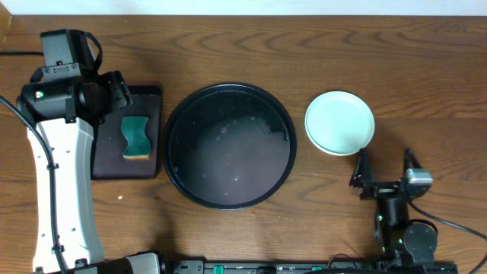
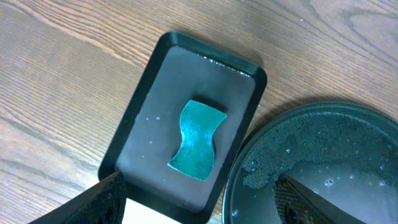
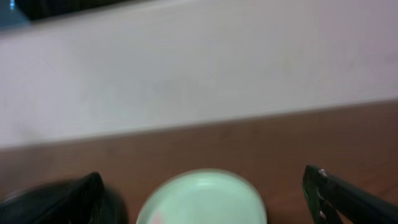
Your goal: Clean dirty plates on tray and stack at the side
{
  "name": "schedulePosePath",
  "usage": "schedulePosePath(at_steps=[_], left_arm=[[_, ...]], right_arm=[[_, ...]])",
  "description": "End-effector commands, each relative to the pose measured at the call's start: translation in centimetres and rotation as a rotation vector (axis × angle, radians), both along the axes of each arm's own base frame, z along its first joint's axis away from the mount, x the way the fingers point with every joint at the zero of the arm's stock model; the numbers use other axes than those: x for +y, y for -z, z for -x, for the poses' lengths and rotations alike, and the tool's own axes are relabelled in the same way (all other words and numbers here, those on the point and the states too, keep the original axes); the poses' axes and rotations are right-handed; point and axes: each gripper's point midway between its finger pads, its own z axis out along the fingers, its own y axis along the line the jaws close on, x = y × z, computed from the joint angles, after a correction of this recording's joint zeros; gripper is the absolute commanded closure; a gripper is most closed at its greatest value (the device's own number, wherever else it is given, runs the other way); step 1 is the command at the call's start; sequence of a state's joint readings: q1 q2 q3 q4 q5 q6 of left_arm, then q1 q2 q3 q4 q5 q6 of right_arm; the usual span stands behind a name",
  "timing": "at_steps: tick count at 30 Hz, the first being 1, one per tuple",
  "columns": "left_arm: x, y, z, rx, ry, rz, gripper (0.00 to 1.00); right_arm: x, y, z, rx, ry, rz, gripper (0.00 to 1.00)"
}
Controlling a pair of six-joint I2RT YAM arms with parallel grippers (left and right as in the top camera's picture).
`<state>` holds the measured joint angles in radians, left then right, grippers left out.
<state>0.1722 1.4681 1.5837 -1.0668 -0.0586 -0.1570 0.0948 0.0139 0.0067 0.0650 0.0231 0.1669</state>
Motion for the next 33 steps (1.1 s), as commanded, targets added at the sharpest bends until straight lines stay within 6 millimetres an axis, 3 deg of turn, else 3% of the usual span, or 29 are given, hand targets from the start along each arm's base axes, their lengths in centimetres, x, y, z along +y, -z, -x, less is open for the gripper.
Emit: schedulePosePath(at_steps=[1, 3, 33], left_arm=[[0.2, -0.2, 0.1, -0.006, -0.01, -0.002, 0.24], [0.2, -0.2, 0.1, -0.006, -0.01, -0.002, 0.24], [0.2, -0.2, 0.1, -0.006, -0.01, -0.002, 0.23]], right_arm=[[1.8, 2.0, 0.2, 0.078, -0.104, 0.017, 0.01], [2.4, 3.2, 0.4, 0.125, -0.136, 0.019, 0.01], [2.3, 3.1, 0.4, 0.123, -0.135, 0.019, 0.01]])
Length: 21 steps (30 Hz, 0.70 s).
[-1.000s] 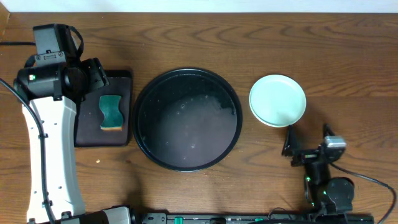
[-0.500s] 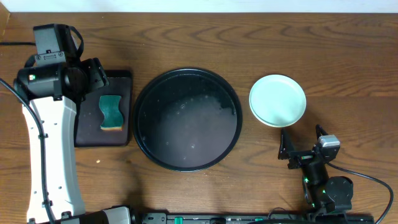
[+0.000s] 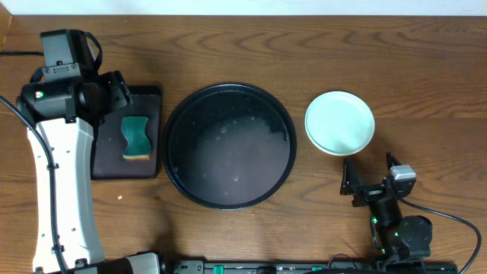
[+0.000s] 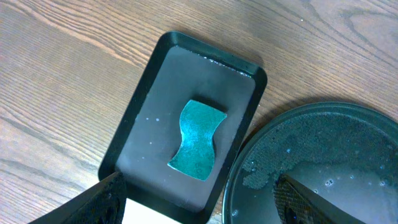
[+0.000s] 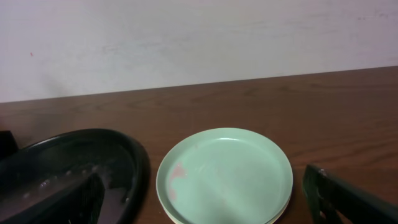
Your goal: Clean dirty plates on tray and stack at the side
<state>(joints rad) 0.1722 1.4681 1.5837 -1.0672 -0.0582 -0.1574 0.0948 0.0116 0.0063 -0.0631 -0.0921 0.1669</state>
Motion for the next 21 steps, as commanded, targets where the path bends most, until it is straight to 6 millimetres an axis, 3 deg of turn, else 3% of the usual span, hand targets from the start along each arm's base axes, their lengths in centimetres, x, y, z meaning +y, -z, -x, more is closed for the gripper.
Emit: schedulePosePath(at_steps=[1, 7, 13, 17, 21], left_arm=[[0.2, -0.2, 0.2, -0.003, -0.01, -0.002, 0.24], [-0.4, -1.9, 0.9, -0.074, 0.003, -0.015, 0.23], [-2.5, -4.4, 0.8, -0.352, 0.103, -0.084, 0.23], [-4.1, -4.2, 2.5, -0.514, 0.207, -0.166, 0.24], [-4.4, -2.3, 5.3, -0.63, 0.218, -0.202, 0.23]], right_arm=[[0.4, 0.0, 0.1, -0.003, -0.02, 0.006, 0.01], [0.4, 0.0, 0.1, -0.003, -0.02, 0.006, 0.01], [0.4, 0.0, 0.1, -0.003, -0.02, 0.006, 0.01], [0.4, 0.0, 0.1, -0.003, -0.02, 0.006, 0.01], [0.4, 0.0, 0.1, -0.003, -0.02, 0.006, 0.01]])
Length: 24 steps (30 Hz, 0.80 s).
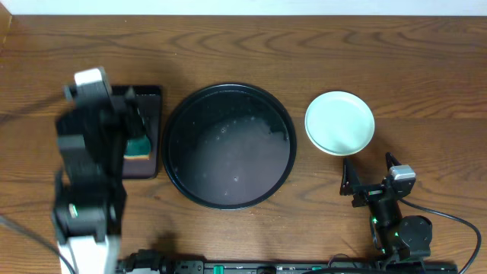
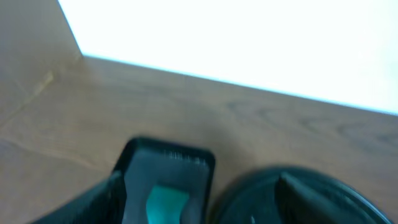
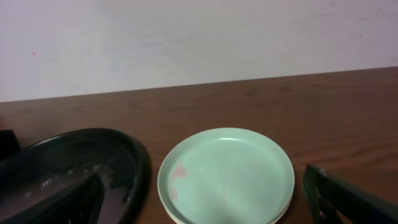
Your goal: Clean dirty plates on tray and stack at the side
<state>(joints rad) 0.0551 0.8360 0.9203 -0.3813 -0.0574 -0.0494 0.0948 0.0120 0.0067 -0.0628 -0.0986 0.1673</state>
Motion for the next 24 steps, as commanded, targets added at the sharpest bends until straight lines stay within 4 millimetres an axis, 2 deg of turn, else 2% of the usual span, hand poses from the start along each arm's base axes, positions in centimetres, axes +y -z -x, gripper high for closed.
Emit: schedulePosePath(at_steps=[1, 5, 9, 24], left_arm=[[0.0, 2.8, 2.1, -0.027, 0.016, -0.059, 0.24], [-0.1, 5.2, 4.1, -0.103, 0.031, -0.115, 0.24], [-0.2, 7.2, 5.0, -0.167, 0.037, -0.151, 0.23], [-0.2, 13.3, 5.9, -0.285, 0.038, -0.215, 0.24]], right_arm=[[0.3, 0.0, 0.1, -0.003, -0.014, 0.007, 0.01], [0.3, 0.0, 0.1, -0.003, -0.014, 0.007, 0.01], [0.3, 0.0, 0.1, -0.003, -0.014, 0.007, 0.01], [0.3, 0.0, 0.1, -0.003, -0.014, 0.007, 0.01]])
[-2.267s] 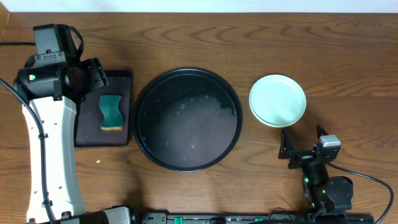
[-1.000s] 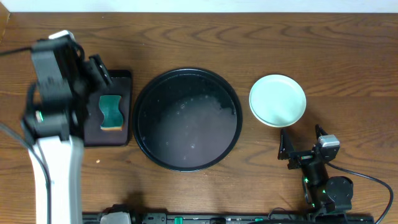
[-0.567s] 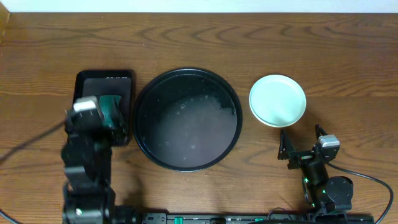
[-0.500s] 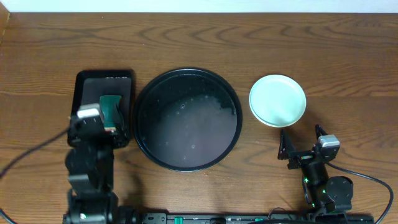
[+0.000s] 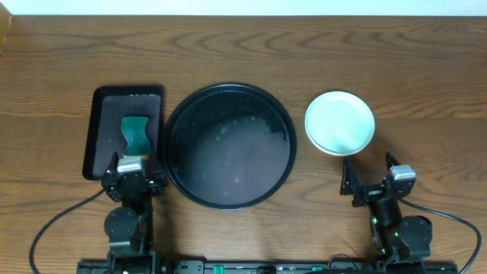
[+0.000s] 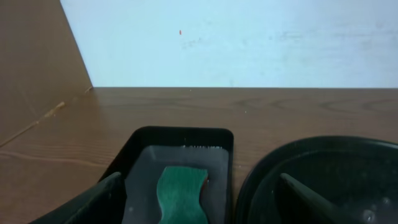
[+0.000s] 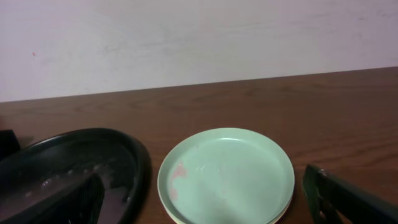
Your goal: Clean dirty plates on tray and stack at the side
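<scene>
A pale green plate (image 5: 339,122) lies right of the round black tray (image 5: 228,90); a cream rim shows beneath it. In the right wrist view the plate (image 7: 236,177) carries a pinkish smear on its left side. The round tray holds only a wet film. My right gripper (image 5: 373,181) sits low at the front edge, open and empty, facing the plate, and appears as my right gripper (image 7: 205,208). My left gripper (image 5: 133,176) rests low at the front, open, empty, and appears as my left gripper (image 6: 199,205) facing the green sponge (image 6: 182,196).
The sponge (image 5: 137,133) lies in a small rectangular black tray (image 5: 99,144) left of the round tray (image 6: 323,168). A pale wall runs along the table's far edge, and a brown board stands at the far left.
My left arm, which stood over the sponge tray and was blurred, now rests folded low at the table's front edge. The right arm, plate and sponge are where they were.
At first my left arm hung high over the sponge tray, looking down, and my right gripper was near the plate, blurred. Then the right gripper lay low at the front edge. The left arm then shifted, and now both rest low, open and empty.
</scene>
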{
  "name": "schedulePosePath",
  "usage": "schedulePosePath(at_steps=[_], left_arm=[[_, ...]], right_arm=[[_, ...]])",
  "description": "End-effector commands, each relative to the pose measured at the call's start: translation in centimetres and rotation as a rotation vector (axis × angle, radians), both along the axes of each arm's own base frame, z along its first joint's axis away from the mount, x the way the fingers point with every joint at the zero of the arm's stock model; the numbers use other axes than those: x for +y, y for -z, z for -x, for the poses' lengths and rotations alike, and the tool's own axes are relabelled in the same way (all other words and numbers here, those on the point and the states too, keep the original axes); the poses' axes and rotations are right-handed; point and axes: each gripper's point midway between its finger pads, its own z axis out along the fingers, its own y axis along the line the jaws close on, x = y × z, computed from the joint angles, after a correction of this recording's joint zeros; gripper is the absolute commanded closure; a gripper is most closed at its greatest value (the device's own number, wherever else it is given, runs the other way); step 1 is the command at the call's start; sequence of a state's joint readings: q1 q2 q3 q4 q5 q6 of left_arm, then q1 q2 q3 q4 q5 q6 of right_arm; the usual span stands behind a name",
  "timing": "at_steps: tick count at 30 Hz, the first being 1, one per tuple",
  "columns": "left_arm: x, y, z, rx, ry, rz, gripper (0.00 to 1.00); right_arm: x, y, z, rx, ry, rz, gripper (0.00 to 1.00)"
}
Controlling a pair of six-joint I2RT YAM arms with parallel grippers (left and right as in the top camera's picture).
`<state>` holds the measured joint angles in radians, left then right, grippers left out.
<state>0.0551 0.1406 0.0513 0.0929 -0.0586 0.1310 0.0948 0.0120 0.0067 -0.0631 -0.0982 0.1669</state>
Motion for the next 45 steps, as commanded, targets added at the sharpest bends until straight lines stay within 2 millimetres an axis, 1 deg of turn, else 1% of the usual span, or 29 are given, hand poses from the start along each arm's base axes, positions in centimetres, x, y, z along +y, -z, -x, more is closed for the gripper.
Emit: schedulePosePath(at_steps=[1, 7, 9, 15, 28, 45], left_arm=[[0.1, 0.5, 0.2, -0.018, -0.004, -0.024, 0.24], [0.1, 2.2, 0.7, 0.038, -0.003, -0.021, 0.23], [0.0, 3.2, 0.9, 0.078, -0.002, -0.018, 0.24], [0.0, 3.1, 0.9, 0.074, 0.001, -0.018, 0.24], [0.0, 3.7, 0.9, 0.103, 0.001, -0.016, 0.23], [0.0, 3.7, 0.9, 0.103, 0.001, -0.016, 0.24]], right_arm=[[0.3, 0.0, 0.1, -0.003, -0.014, 0.006, 0.01], [0.3, 0.0, 0.1, -0.003, -0.014, 0.006, 0.01], [0.3, 0.0, 0.1, -0.003, -0.014, 0.006, 0.01], [0.3, 0.0, 0.1, -0.003, -0.014, 0.006, 0.01], [0.3, 0.0, 0.1, -0.004, -0.014, 0.006, 0.01], [0.3, 0.0, 0.1, -0.001, -0.014, 0.007, 0.01]])
